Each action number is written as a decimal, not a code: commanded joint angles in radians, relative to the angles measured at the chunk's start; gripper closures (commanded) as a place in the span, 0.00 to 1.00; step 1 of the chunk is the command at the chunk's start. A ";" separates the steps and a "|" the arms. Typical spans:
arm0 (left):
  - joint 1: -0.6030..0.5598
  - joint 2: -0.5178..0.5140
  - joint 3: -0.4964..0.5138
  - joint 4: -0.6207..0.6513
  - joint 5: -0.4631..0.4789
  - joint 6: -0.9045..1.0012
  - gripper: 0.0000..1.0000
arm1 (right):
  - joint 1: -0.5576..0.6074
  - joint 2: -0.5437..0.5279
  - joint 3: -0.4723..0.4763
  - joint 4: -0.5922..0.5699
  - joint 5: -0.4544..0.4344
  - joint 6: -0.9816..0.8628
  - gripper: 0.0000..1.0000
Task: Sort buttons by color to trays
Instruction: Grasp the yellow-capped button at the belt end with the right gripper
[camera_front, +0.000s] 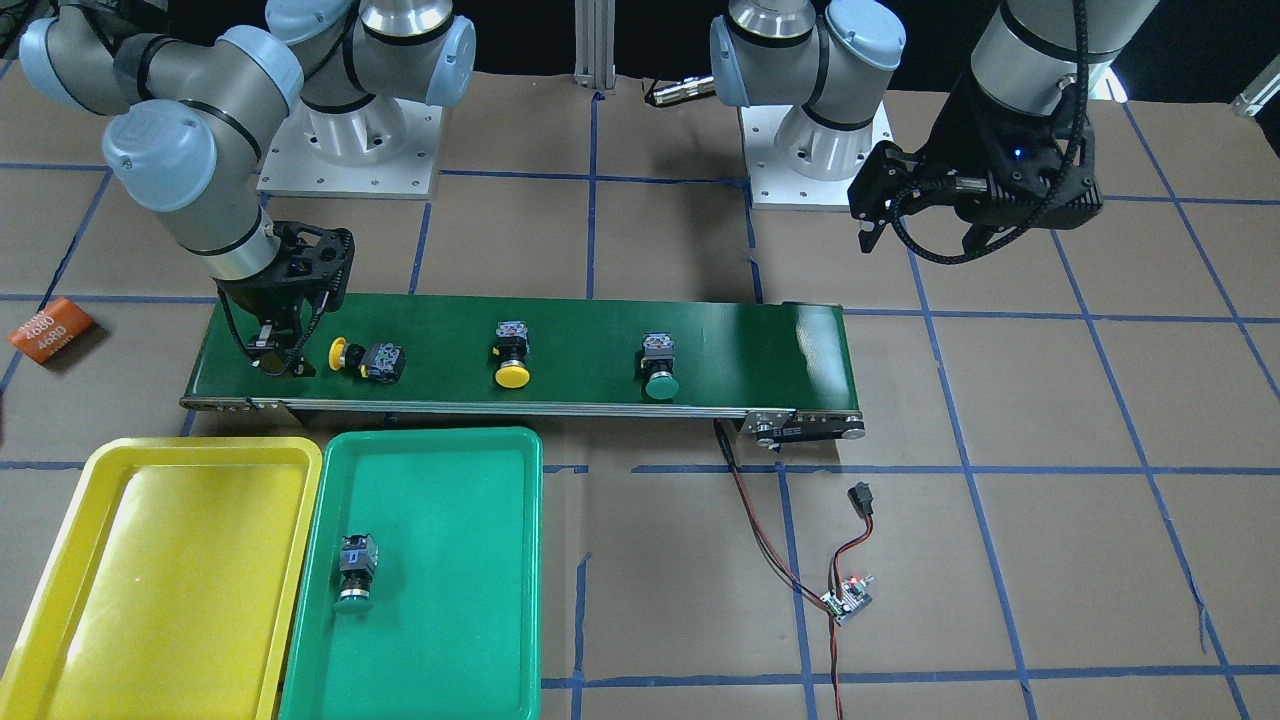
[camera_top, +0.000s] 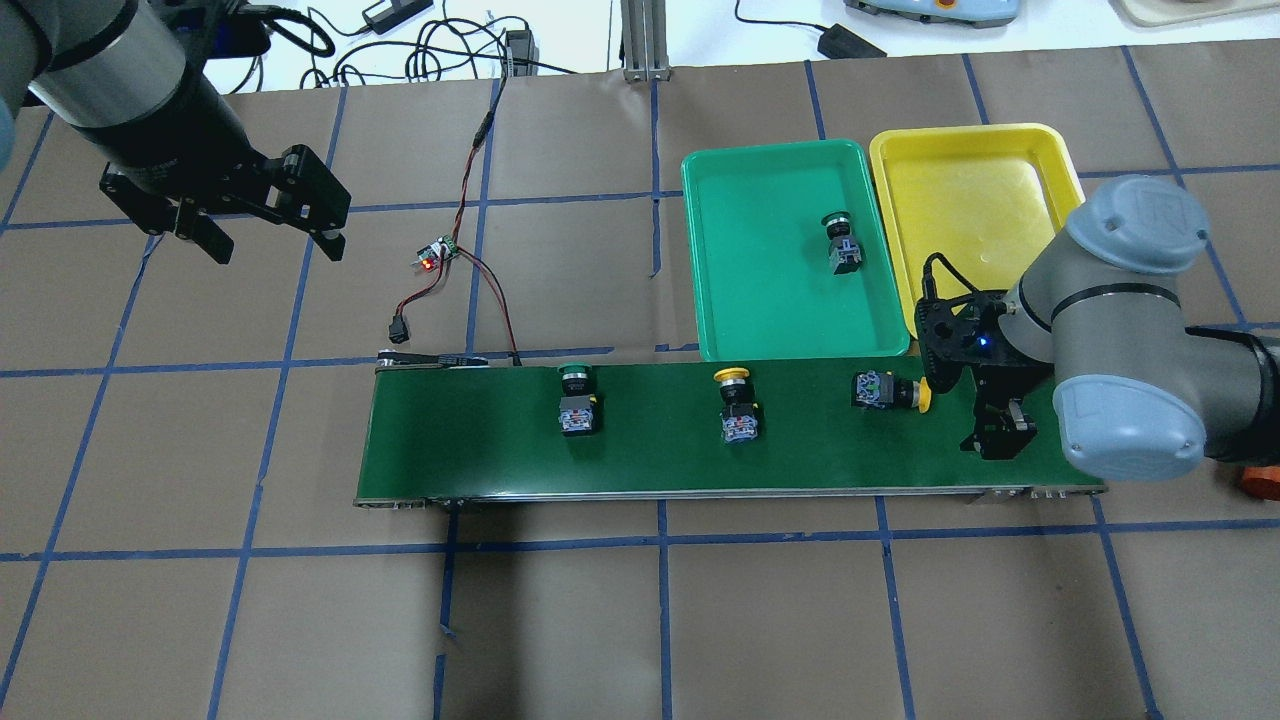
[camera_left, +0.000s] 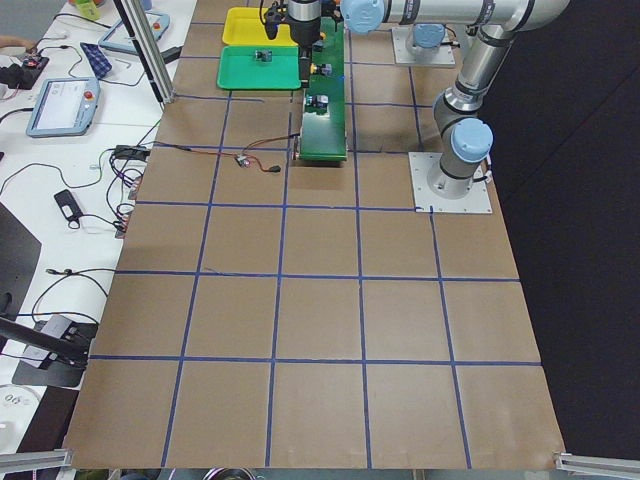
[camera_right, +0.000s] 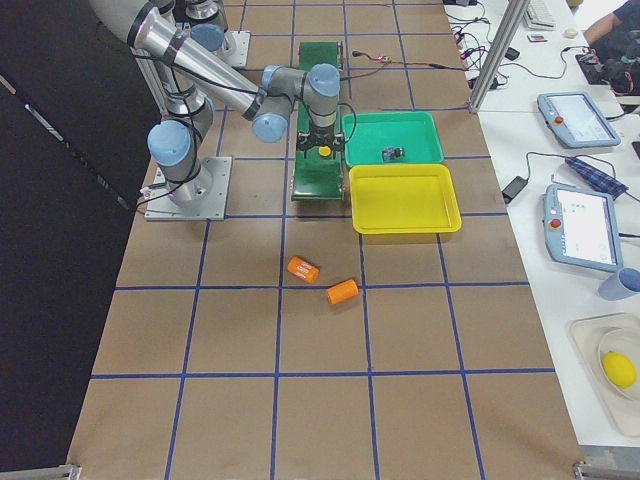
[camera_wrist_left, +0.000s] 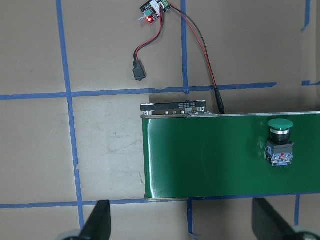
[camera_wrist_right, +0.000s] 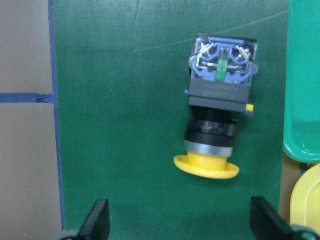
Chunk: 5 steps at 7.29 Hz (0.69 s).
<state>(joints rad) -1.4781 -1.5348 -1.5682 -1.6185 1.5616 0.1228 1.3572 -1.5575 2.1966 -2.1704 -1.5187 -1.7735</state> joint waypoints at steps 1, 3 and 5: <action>-0.001 -0.001 -0.001 0.000 0.000 0.000 0.00 | 0.000 0.002 0.000 0.000 0.008 0.002 0.02; -0.001 -0.001 -0.001 0.000 0.000 0.000 0.00 | 0.000 0.030 -0.001 -0.044 0.005 0.005 0.12; -0.001 -0.001 -0.003 0.000 0.000 0.000 0.00 | 0.002 0.030 -0.001 -0.060 -0.001 0.005 0.56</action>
<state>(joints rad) -1.4787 -1.5355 -1.5704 -1.6183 1.5616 0.1227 1.3580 -1.5300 2.1960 -2.2211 -1.5158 -1.7689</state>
